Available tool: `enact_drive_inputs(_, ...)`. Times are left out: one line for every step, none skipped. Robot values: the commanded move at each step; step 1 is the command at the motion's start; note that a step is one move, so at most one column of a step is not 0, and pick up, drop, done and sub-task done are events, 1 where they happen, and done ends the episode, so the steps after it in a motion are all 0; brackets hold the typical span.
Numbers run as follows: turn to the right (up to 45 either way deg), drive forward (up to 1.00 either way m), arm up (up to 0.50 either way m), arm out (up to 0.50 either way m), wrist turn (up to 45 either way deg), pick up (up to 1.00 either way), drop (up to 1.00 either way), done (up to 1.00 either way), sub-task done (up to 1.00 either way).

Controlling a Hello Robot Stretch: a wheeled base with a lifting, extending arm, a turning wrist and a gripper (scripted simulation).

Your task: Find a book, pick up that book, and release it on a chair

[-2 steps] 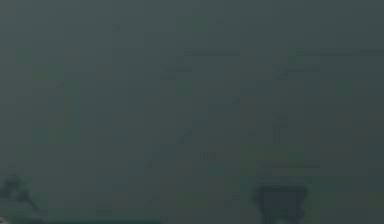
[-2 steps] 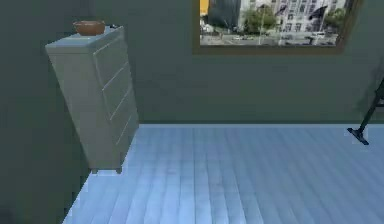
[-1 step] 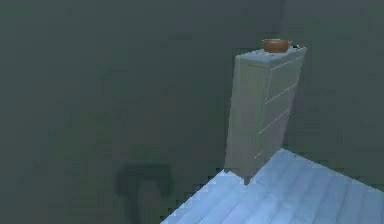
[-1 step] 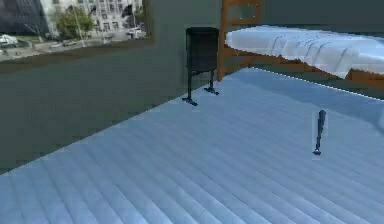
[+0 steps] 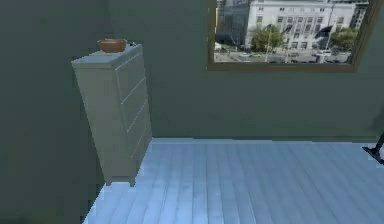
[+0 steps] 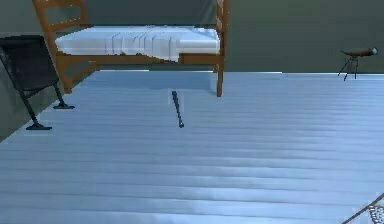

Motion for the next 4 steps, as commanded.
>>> enact_drive_inputs(0.0,0.15,0.0,0.0,0.0,0.0,0.0,0.0,0.0)
enact_drive_inputs(45.0,0.0,0.0,0.0,0.0,0.0,0.0,0.0,0.0)
enact_drive_inputs(45.0,0.0,0.0,0.0,0.0,0.0,0.0,0.0,0.0)
enact_drive_inputs(0.0,0.75,0.0,0.0,0.0,0.0,0.0,0.0,0.0)
